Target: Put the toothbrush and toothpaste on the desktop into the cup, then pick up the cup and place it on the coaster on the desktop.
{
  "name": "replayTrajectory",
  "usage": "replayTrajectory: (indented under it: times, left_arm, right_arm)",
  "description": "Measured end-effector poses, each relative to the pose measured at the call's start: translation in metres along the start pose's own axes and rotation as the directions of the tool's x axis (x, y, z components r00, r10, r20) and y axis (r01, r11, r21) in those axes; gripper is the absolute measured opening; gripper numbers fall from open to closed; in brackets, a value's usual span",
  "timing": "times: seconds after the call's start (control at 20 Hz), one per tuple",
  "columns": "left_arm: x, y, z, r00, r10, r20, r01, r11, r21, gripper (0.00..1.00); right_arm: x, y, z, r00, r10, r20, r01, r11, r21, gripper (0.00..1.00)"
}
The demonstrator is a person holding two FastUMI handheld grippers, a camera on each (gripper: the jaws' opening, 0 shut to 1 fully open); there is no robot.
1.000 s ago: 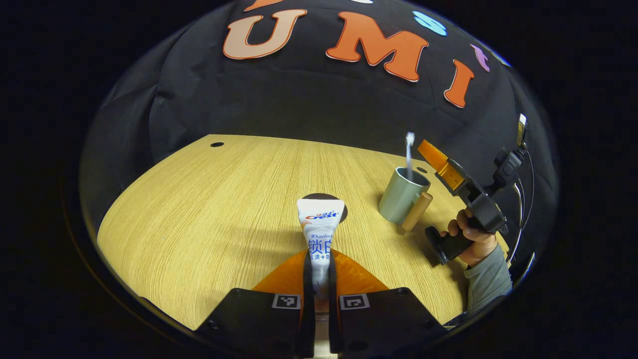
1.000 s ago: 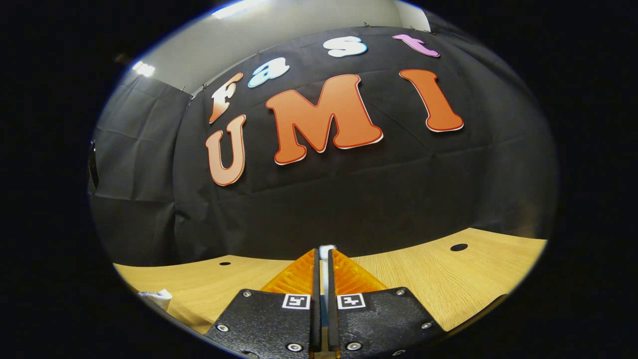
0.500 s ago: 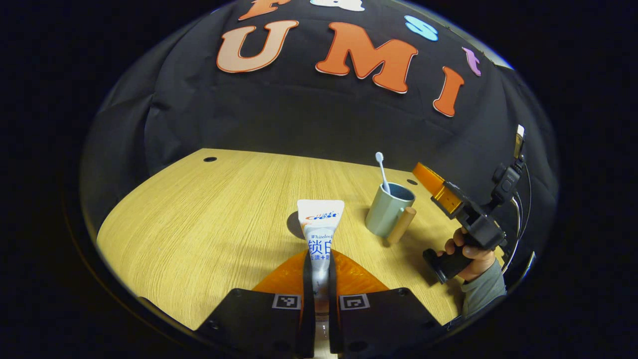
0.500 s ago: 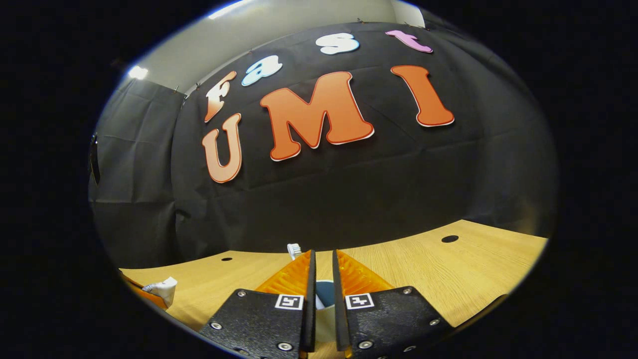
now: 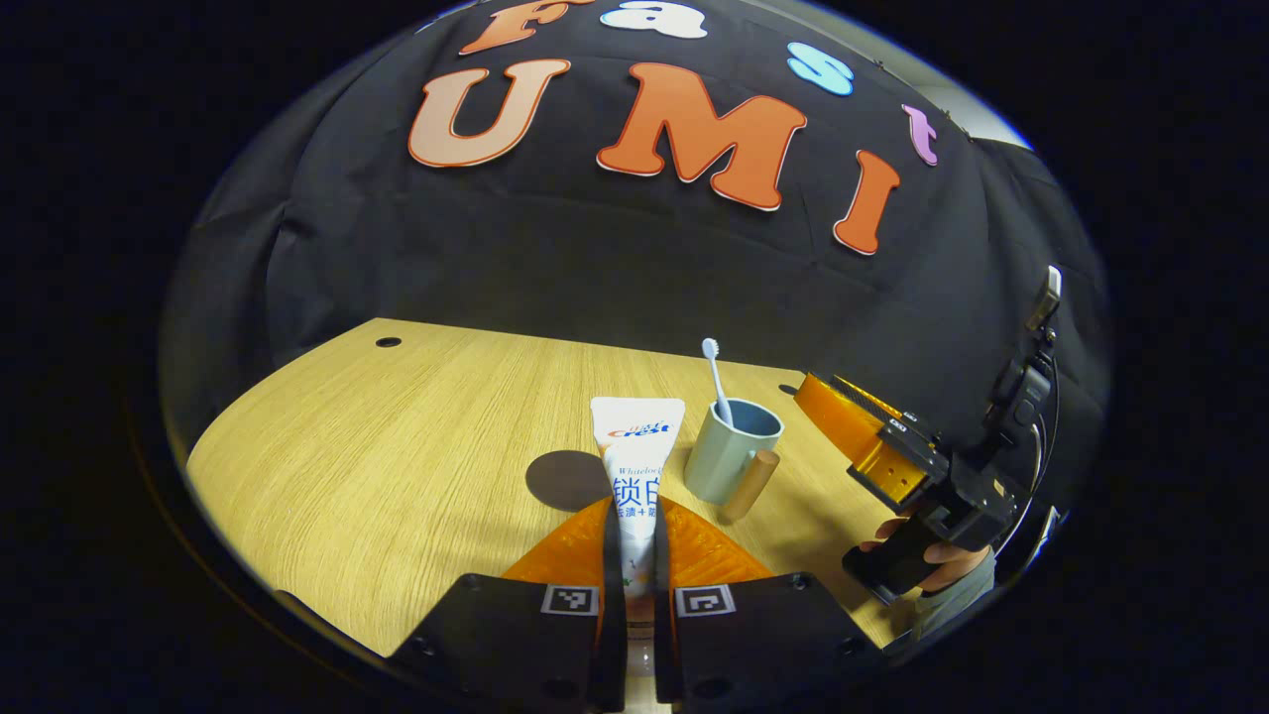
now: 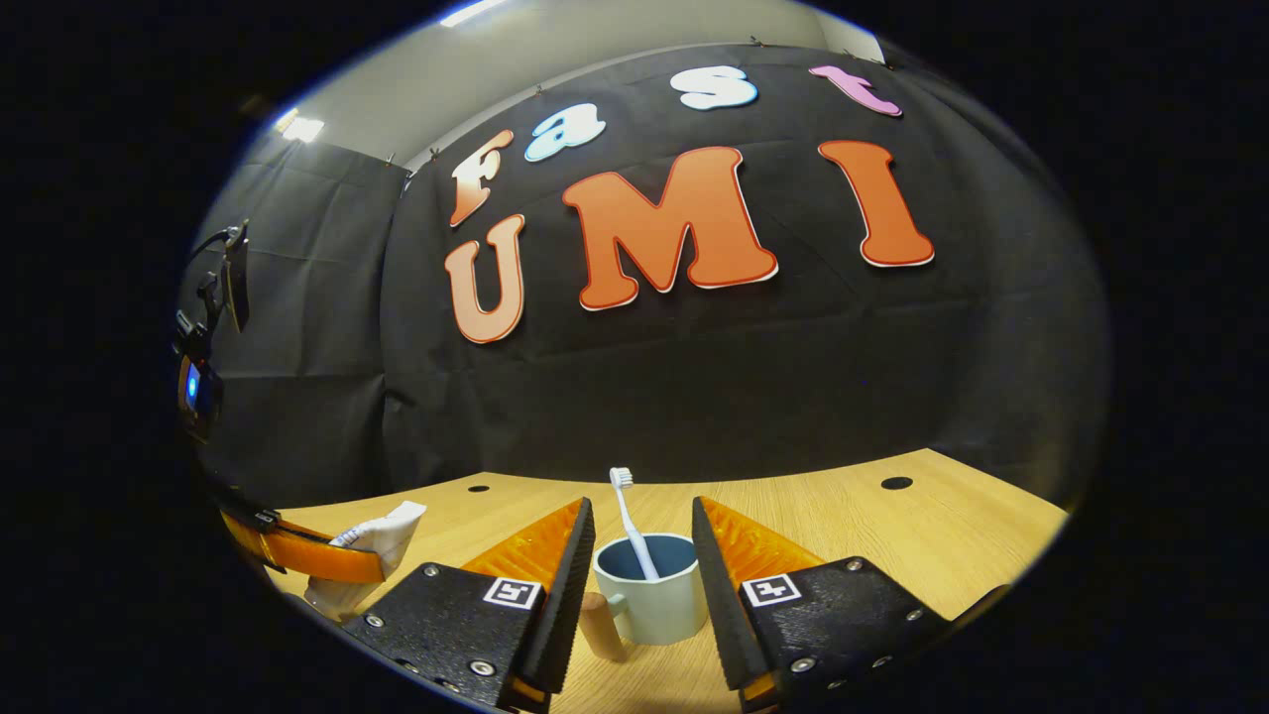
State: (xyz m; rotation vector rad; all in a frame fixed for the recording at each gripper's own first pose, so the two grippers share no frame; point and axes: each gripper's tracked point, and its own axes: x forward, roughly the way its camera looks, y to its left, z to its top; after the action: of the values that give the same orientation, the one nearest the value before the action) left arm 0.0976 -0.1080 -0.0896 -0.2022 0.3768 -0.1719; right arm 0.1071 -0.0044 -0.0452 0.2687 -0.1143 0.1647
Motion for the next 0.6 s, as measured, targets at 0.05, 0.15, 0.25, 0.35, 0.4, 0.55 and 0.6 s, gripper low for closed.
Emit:
replayTrajectory:
  times: [0.05,0.15,0.25,0.35,0.4,0.55,0.6]
  left_arm:
    - [0.005,-0.007,0.002,1.0,-0.006,0.006,0.006,1.0,0.006,0.14]
    - [0.017,-0.013,0.008,1.0,-0.017,0.023,0.016,1.0,0.023,0.14]
    - [0.027,-0.017,0.021,0.999,-0.028,0.046,0.027,0.999,0.036,0.14]
    - [0.034,-0.018,0.032,0.997,-0.035,0.071,0.032,0.998,0.048,0.14]
    - [0.037,-0.019,0.037,0.996,-0.037,0.082,0.032,0.998,0.054,0.14]
    - [0.032,-0.029,0.049,0.991,-0.063,0.114,0.056,0.996,0.062,0.14]
    - [0.033,-0.035,0.052,0.989,-0.079,0.125,0.072,0.995,0.063,0.14]
  right_arm:
    - [-0.003,0.0,0.001,1.0,0.003,0.001,-0.003,1.0,-0.004,0.64]
    - [-0.011,0.0,-0.001,1.0,0.01,-0.015,-0.01,1.0,-0.009,0.7]
    - [-0.022,0.004,0.0,0.999,0.031,-0.028,-0.031,1.0,-0.003,0.78]
    - [-0.032,0.004,0.003,0.999,0.04,-0.027,-0.04,0.999,-0.016,0.83]
    - [-0.036,0.003,0.006,0.999,0.037,-0.025,-0.038,0.999,-0.031,0.85]
    - [-0.047,0.003,0.008,0.999,0.046,-0.025,-0.048,0.997,-0.057,0.86]
    - [-0.051,0.002,0.009,0.998,0.05,-0.026,-0.051,0.997,-0.059,0.86]
